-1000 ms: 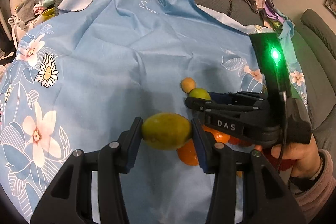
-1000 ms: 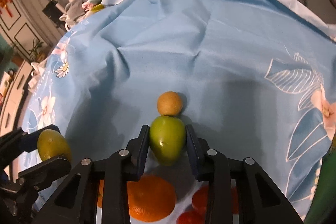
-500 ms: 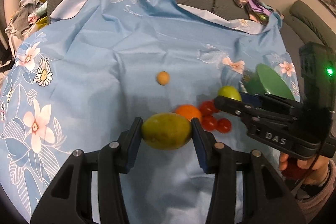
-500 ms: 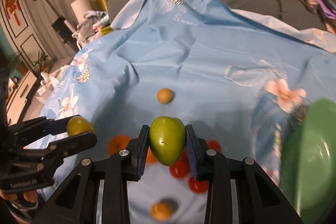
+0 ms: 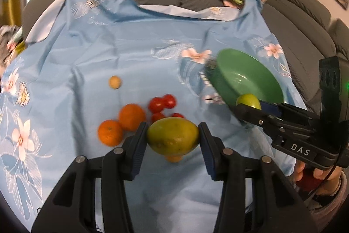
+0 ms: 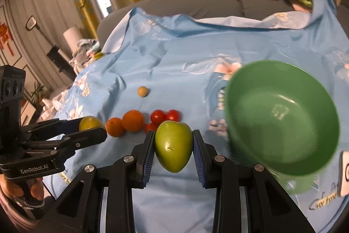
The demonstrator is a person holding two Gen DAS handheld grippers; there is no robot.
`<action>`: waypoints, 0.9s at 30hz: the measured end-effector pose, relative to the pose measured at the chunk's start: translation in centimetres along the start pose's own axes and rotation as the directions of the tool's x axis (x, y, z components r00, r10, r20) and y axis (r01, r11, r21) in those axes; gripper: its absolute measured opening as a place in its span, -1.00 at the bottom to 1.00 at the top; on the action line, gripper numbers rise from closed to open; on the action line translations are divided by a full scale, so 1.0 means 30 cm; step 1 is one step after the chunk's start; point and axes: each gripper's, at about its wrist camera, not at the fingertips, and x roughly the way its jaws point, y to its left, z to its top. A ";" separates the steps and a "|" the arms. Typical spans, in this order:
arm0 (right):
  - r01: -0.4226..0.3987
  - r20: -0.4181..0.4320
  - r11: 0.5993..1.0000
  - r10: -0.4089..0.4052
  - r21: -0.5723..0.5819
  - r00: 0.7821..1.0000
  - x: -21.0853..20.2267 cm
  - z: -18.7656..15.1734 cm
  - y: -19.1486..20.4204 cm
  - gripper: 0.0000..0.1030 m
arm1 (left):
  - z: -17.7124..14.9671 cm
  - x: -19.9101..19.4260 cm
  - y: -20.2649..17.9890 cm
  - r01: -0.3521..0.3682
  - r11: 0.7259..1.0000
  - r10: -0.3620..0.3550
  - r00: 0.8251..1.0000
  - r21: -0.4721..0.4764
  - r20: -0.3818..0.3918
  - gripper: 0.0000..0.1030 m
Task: Organize fruits
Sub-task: 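Carry the mango and plum into the green bowl and open both tools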
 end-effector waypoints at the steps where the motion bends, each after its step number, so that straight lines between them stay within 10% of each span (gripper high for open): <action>1: 0.003 0.009 1.000 -0.003 0.008 1.000 -0.010 -0.002 -0.014 -0.32 | 0.006 0.005 -0.023 0.006 1.000 -0.006 1.000 0.018 -0.001 -0.10; 27: 0.159 0.105 0.969 -0.181 0.189 0.978 -0.162 -0.036 -0.420 -0.31 | 0.228 0.307 -0.492 0.119 0.952 -0.101 0.992 0.284 -0.077 -0.10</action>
